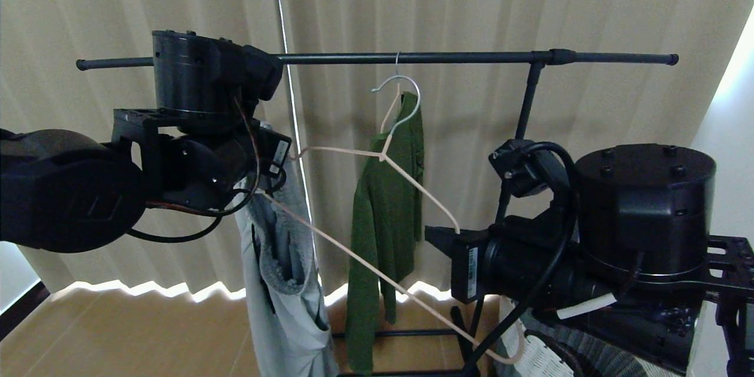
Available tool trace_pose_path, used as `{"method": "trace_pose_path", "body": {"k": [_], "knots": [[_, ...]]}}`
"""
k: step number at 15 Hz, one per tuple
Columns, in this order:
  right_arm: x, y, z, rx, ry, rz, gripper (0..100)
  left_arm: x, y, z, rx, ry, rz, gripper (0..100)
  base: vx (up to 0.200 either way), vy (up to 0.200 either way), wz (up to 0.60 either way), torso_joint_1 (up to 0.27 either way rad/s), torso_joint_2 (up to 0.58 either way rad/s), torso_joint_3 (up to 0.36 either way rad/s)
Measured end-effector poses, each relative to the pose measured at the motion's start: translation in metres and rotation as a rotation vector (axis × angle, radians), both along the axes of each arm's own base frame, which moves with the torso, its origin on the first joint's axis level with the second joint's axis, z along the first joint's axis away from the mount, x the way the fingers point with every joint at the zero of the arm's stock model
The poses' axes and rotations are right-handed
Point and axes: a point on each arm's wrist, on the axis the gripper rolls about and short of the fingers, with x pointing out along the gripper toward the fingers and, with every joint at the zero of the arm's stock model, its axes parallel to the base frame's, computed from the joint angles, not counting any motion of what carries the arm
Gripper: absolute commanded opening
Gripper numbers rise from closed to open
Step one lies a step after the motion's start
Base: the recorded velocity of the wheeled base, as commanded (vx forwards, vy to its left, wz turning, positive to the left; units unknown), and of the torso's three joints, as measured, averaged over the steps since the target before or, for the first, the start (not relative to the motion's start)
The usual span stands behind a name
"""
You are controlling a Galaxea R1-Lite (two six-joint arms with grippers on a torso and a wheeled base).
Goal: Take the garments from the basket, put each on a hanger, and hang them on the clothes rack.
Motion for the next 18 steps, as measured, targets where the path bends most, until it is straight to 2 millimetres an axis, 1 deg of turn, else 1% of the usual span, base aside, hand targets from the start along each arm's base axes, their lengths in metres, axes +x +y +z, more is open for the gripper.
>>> {"method": "trace_pose_path", "body": {"k": [2,5,10,14,18], "knots": [[0.002,0.01,-0.001,0.013,-0.015,0.007,0,-0.006,-0.001,0.005,-0.006,-0.005,-0.01,0,0.0,0.0,0.0,0.0,0.0,0.0],[0.01,0.031,-0.008,0.01,-0.031,-0.005,0,-0.016,0.002,0.011,-0.013,0.002,-0.016,0,0.0,0.0,0.0,0.0,0.0,0.0],[0.021,0.053,-0.02,-0.015,-0.026,-0.018,0,-0.035,0.004,0.026,-0.071,-0.012,-0.035,0,0.0,0.0,0.0,0.0,0.0,0.0],[0.027,0.064,-0.022,-0.011,-0.031,-0.02,0,-0.061,-0.01,0.033,-0.121,0.007,-0.114,0,0.0,0.0,0.0,0.0,0.0,0.0],[0.03,0.066,-0.019,0.009,-0.045,-0.023,0,-0.081,-0.024,0.036,-0.147,0.01,-0.198,0,0.0,0.0,0.0,0.0,0.0,0.0]]}}
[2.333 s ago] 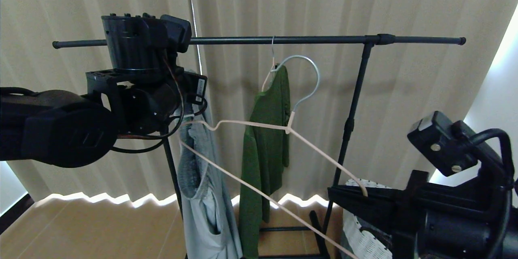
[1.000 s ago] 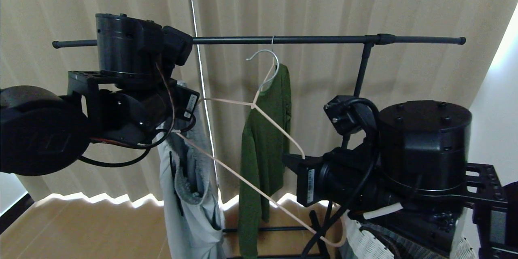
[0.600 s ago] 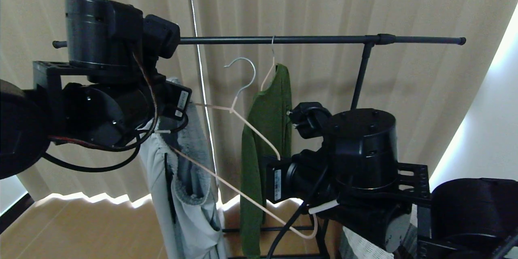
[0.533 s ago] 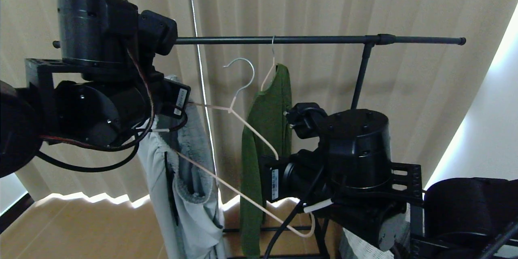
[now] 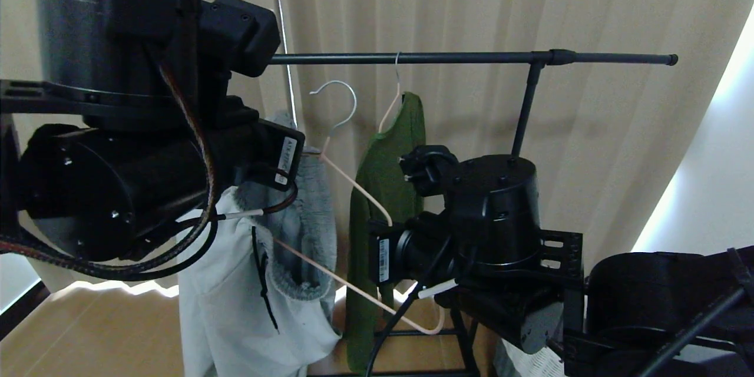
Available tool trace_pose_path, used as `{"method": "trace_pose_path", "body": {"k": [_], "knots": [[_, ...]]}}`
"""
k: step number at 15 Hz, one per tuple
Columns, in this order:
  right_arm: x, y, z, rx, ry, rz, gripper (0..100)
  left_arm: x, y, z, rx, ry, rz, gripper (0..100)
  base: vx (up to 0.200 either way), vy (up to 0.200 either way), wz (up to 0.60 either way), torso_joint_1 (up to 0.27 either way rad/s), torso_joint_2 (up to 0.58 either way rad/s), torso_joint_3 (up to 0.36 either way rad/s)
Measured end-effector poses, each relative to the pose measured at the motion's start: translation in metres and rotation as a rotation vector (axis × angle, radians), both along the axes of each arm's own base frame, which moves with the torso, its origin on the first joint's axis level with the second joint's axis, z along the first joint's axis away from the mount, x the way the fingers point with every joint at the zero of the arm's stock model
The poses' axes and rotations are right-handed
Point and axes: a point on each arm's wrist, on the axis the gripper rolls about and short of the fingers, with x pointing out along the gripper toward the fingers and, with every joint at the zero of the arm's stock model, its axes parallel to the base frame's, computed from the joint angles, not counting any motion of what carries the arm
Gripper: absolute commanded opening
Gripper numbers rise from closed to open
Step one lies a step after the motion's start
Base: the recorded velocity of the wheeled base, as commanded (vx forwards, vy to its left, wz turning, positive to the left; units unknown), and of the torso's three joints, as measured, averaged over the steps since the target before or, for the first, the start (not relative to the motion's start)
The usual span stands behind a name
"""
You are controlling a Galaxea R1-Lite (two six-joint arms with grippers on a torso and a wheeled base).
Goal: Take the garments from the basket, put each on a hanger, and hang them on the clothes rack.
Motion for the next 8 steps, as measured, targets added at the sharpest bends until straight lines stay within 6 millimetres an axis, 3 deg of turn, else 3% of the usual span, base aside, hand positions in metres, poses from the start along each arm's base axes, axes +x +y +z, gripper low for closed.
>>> {"method": "trace_pose_path", "body": {"k": [8], "knots": [[0.004,-0.015,0.003,0.076,-0.072,-0.032,0,-0.01,-0.009,-0.009,-0.042,0.05,-0.129,0,0.0,0.0,0.0,0.0,0.0,0.0]]}}
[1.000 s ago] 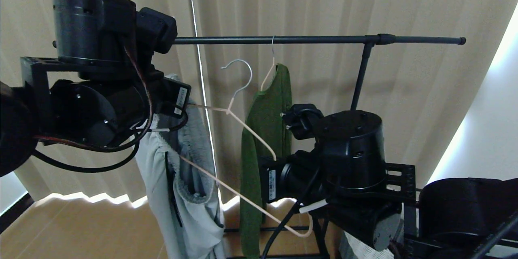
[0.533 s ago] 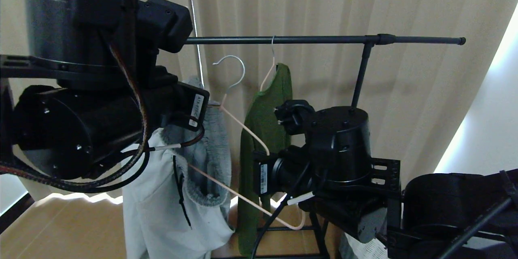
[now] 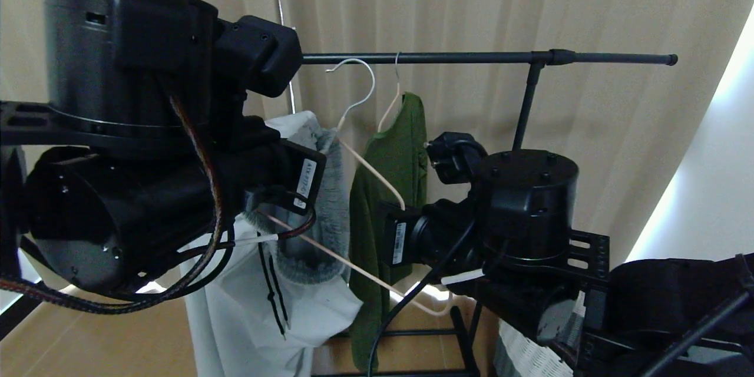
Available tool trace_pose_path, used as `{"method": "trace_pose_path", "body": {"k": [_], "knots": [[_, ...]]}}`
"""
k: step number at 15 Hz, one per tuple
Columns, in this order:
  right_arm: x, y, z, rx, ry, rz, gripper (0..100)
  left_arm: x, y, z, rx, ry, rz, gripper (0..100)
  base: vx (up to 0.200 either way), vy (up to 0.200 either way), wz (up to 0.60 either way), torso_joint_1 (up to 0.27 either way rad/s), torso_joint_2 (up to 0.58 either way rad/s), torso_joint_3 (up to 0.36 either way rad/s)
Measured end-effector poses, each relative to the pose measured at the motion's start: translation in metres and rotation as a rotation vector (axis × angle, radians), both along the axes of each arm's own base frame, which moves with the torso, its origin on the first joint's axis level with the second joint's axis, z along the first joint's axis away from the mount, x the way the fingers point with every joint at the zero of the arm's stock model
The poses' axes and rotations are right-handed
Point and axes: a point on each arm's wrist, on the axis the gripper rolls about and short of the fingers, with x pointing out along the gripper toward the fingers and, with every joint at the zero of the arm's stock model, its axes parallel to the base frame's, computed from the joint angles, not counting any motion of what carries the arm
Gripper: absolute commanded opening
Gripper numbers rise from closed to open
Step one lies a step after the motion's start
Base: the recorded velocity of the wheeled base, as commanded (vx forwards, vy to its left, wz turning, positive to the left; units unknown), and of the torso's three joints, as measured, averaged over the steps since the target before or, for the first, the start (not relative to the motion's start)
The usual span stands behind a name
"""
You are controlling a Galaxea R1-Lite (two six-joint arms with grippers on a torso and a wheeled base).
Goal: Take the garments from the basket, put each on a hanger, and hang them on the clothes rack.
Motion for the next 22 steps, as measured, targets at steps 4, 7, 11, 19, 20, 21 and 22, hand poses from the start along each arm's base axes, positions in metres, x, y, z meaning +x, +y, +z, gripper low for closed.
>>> {"method": "trace_pose_path", "body": {"k": [4,7,11,19,20,21,22], "knots": [[-0.012,-0.021,0.012,-0.015,-0.051,0.001,0,0.0,0.0,-0.004,0.004,0.011,-0.019,0,0.0,0.0,0.0,0.0,0.0,0.0],[-0.019,-0.03,0.024,0.003,-0.107,0.005,0,-0.003,0.0,-0.009,-0.015,0.046,-0.12,0,0.0,0.0,0.0,0.0,0.0,0.0],[-0.024,-0.037,0.029,-0.011,-0.156,0.015,0,-0.01,0.005,-0.011,-0.019,0.058,-0.158,0,0.0,0.0,0.0,0.0,0.0,0.0],[-0.035,-0.052,0.034,-0.022,-0.181,0.017,0,-0.032,0.024,-0.014,-0.057,0.025,-0.334,100,0.0,0.0,0.0,0.0,0.0,0.0],[-0.036,-0.057,0.034,-0.024,-0.181,0.013,0,-0.036,0.029,-0.014,-0.062,0.011,-0.341,100,0.0,0.0,0.0,0.0,0.0,0.0],[-0.036,-0.061,0.035,-0.032,-0.188,0.006,0,-0.04,0.033,-0.014,-0.06,-0.001,-0.351,100,0.0,0.0,0.0,0.0,0.0,0.0],[-0.034,-0.067,0.034,-0.057,-0.199,-0.008,0,-0.044,0.039,-0.013,-0.055,-0.021,-0.367,100,0.0,0.0,0.0,0.0,0.0,0.0]]}}
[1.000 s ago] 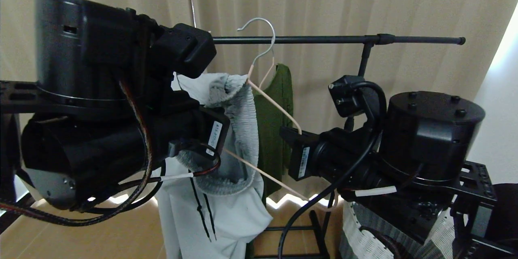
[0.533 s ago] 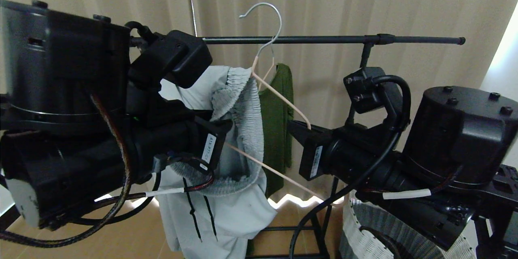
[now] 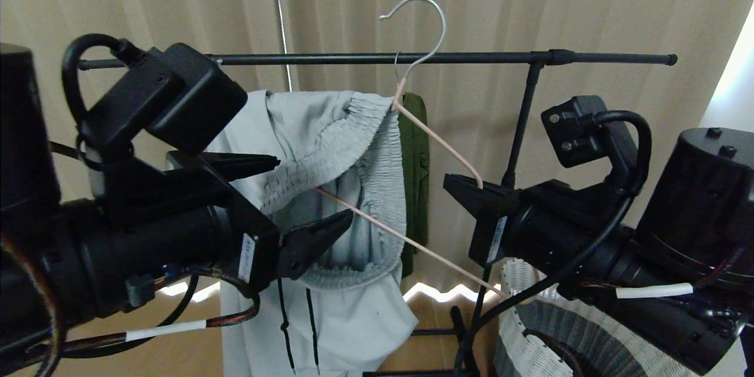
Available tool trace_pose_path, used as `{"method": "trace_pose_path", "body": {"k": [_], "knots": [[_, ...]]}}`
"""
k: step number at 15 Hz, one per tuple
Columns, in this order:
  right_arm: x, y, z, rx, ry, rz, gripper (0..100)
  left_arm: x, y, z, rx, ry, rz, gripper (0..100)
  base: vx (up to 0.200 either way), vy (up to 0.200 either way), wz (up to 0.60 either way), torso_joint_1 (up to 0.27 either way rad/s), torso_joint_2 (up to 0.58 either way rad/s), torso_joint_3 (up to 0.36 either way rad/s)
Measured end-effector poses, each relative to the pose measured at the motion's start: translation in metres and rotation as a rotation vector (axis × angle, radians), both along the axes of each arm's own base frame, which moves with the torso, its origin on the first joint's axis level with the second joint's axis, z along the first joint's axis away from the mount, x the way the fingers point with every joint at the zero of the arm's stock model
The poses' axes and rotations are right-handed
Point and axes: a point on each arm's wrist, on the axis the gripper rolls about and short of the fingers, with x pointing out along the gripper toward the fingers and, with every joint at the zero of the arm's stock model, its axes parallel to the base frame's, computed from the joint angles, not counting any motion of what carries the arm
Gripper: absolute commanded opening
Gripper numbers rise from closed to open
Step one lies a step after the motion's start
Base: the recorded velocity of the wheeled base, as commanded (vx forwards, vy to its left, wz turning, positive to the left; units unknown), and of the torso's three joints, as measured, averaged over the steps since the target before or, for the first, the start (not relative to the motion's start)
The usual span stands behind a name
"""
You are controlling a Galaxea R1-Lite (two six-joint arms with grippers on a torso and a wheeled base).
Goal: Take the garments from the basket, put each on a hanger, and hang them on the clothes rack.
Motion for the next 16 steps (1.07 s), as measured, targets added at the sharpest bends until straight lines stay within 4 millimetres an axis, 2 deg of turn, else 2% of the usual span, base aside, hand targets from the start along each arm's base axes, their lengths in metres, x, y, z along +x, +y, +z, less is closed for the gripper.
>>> {"method": "trace_pose_path", "body": {"k": [3,8,11,16], "knots": [[0.008,-0.025,-0.006,-0.081,-0.018,-0.052,0,-0.002,0.02,0.008,0.003,-0.104,0.016,100,0.0,0.0,0.0,0.0,0.0,0.0],[0.001,-0.05,-0.012,-0.132,-0.025,-0.052,0,0.009,0.044,0.006,0.157,-0.298,0.096,100,0.0,0.0,0.0,0.0,0.0,0.0],[-0.001,-0.058,-0.013,-0.156,-0.037,-0.003,0,0.011,0.045,0.001,0.169,-0.295,0.043,100,0.0,0.0,0.0,0.0,0.0,0.0],[-0.001,-0.062,-0.013,-0.174,-0.047,0.032,0,0.026,0.035,0.008,0.22,-0.337,0.024,100,0.0,0.0,0.0,0.0,0.0,0.0]]}}
